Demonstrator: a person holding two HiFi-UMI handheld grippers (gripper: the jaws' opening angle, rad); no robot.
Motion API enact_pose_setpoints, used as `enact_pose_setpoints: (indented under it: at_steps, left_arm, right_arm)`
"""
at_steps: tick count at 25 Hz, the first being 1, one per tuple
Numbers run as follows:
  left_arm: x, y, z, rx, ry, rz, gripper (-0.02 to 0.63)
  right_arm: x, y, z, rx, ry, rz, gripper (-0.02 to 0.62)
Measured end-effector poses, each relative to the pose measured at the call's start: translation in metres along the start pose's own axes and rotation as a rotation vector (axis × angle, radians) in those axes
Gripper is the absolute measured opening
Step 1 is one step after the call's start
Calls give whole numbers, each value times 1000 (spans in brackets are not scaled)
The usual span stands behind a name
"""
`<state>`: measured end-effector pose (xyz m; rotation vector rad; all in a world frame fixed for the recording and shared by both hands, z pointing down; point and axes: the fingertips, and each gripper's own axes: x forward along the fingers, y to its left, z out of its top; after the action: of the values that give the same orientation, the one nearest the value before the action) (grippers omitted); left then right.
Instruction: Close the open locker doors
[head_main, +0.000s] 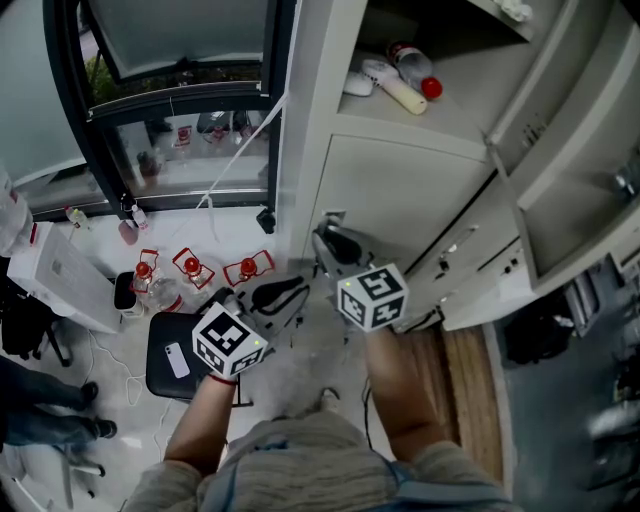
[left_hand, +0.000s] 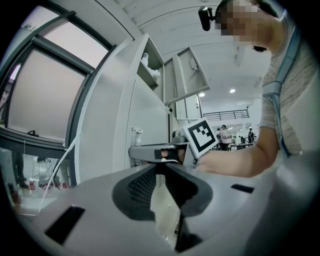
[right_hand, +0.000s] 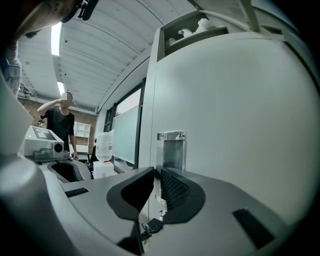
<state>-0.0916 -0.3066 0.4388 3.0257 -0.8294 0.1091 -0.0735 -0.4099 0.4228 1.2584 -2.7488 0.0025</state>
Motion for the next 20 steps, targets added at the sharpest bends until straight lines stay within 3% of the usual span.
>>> enact_pose_setpoints:
  at_steps: [20]
  left_arm:
    - [-2,-9,6,19,1,-7,40]
  right_arm:
    - [-2,2,0,-1,16,-7,49]
